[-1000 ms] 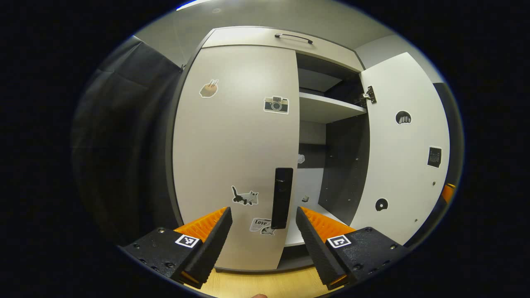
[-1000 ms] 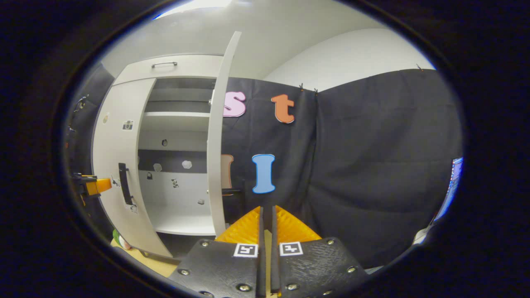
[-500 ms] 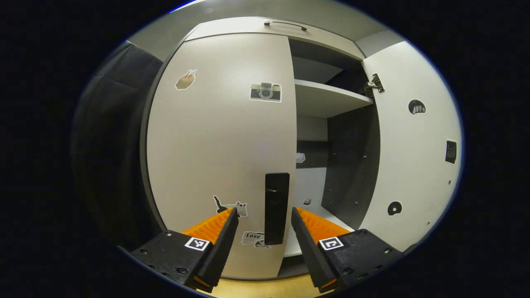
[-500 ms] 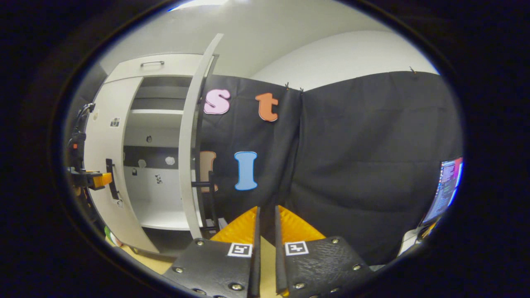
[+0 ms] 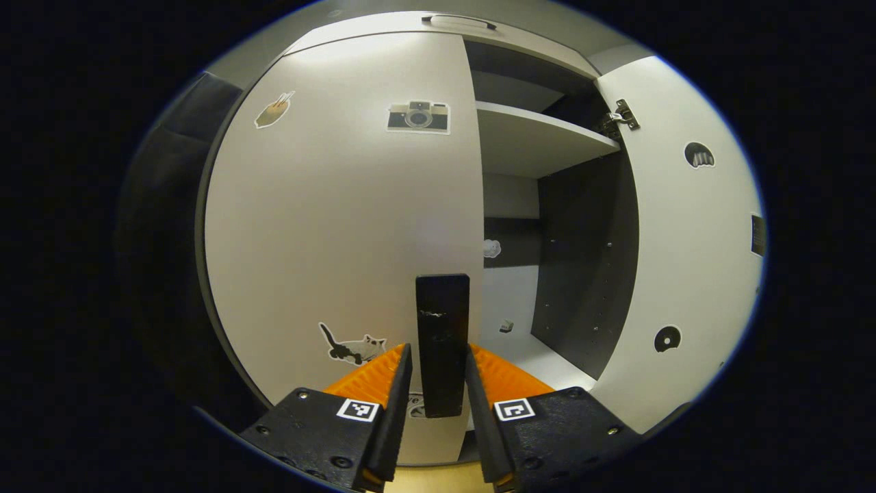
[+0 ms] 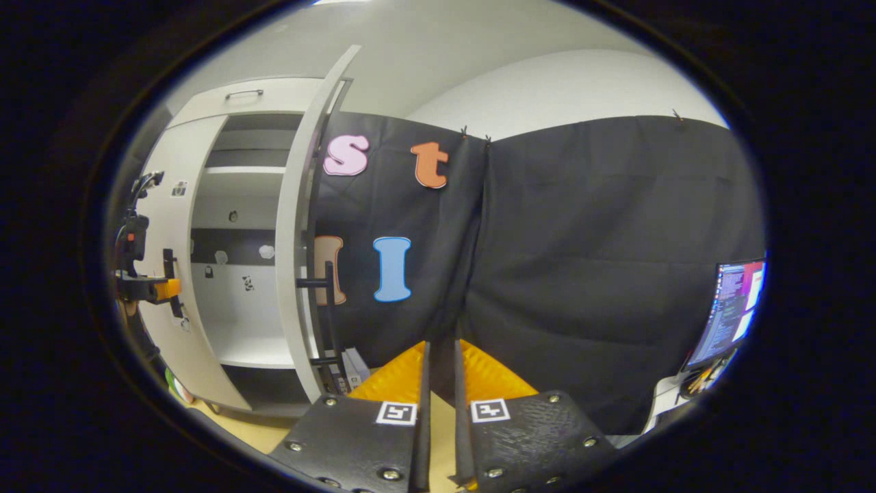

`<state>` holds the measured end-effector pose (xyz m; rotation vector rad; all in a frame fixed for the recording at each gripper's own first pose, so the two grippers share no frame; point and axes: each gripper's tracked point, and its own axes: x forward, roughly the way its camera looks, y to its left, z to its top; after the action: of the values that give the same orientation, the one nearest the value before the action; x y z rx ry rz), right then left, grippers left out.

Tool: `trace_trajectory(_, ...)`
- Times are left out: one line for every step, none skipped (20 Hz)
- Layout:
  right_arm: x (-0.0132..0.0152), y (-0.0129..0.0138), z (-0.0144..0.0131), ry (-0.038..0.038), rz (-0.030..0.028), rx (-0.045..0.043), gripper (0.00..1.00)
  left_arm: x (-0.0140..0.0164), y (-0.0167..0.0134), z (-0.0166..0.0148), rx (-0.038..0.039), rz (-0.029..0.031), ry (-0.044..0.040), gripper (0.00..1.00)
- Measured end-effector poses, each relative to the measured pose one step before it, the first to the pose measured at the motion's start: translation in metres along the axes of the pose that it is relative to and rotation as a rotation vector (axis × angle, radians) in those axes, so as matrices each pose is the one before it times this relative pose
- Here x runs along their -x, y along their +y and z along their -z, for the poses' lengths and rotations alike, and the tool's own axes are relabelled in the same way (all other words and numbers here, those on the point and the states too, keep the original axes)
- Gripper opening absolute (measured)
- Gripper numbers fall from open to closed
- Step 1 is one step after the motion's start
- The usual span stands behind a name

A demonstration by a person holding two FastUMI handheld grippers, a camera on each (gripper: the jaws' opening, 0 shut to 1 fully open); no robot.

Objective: Open the right door of the double-door shoe cabinet with the right hand, and open the left door with the left hand.

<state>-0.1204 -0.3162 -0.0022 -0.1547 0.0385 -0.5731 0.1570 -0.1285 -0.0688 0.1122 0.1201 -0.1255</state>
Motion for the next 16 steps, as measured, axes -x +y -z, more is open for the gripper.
trace_trajectory(0.00029,-0.00085,0.00088,0.00251,0.00202,0.00349,0.15,0.00022,0.00030,-0.00051,-0.00350,-0.00863,-0.00356,0.40)
trace_trajectory(0.00044,-0.00034,0.00117,0.00409,0.00330,0.00346,0.15,-0.00071,-0.00023,0.00027,-0.00607,-0.00305,-0.00365,0.37)
trace_trajectory(-0.00001,-0.00054,0.00149,0.00611,0.00075,0.00164,0.15,-0.00077,0.00020,0.00017,-0.00470,0.00139,-0.00308,0.37)
trace_trajectory(0.00020,0.00094,0.00200,0.00699,-0.00126,-0.00106,0.15,-0.00201,-0.00020,-0.00009,-0.00213,0.00464,-0.00318,0.37)
trace_trajectory(-0.00024,0.00235,0.00133,0.00480,-0.00337,-0.00244,0.15,-0.00080,0.00044,-0.00008,0.00440,0.00303,-0.00366,0.37)
trace_trajectory(0.00021,0.00226,0.00072,0.00274,-0.00396,-0.00278,0.15,-0.00039,-0.00005,0.00035,0.00592,0.00045,-0.00167,0.36)
trace_trajectory(-0.00020,0.00264,0.00104,0.00340,-0.00528,-0.00158,0.15,0.00033,-0.00001,0.00006,0.00388,-0.00085,-0.00299,0.35)
trace_trajectory(0.00087,0.00229,0.00187,0.00507,-0.00631,-0.00003,0.15,-0.00134,-0.00059,-0.00005,-0.00311,-0.00040,-0.00520,0.35)
trace_trajectory(0.00101,0.00297,0.00102,0.00325,-0.00624,0.00166,0.15,0.00021,0.00043,-0.00092,-0.00743,0.00126,-0.00703,0.34)
trace_trajectory(0.00064,0.00207,0.00116,0.00337,-0.00553,0.00270,0.15,0.00004,-0.00008,0.00054,-0.00556,0.00356,0.00060,0.33)
trace_trajectory(0.00132,0.00170,0.00117,0.00387,-0.00354,0.00288,0.15,0.00068,0.00035,-0.00027,0.00090,0.00000,0.00349,0.30)
trace_trajectory(0.00146,0.00088,0.00063,0.00229,-0.00176,0.00120,0.15,-0.00063,-0.00041,0.00129,0.00248,0.00379,0.01118,0.29)
trace_trajectory(0.00115,0.00044,0.00017,0.00148,-0.00057,-0.00161,0.15,0.00119,0.00025,0.00071,0.00581,0.00270,0.00736,0.24)
trace_trajectory(0.00228,0.00031,-0.00021,-0.00052,-0.00064,-0.00434,0.15,0.00068,0.00028,-0.00033,0.00675,0.00048,-0.00107,0.23)
trace_trajectory(0.00160,0.00069,0.00016,-0.00098,-0.00053,-0.00424,0.15,0.00157,-0.00002,0.00023,-0.00027,0.00143,-0.00008,0.22)
trace_trajectory(0.00102,0.00002,-0.00019,0.00104,0.00071,-0.00311,0.15,0.00093,-0.00067,0.00013,-0.00257,0.00457,-0.00293,0.22)
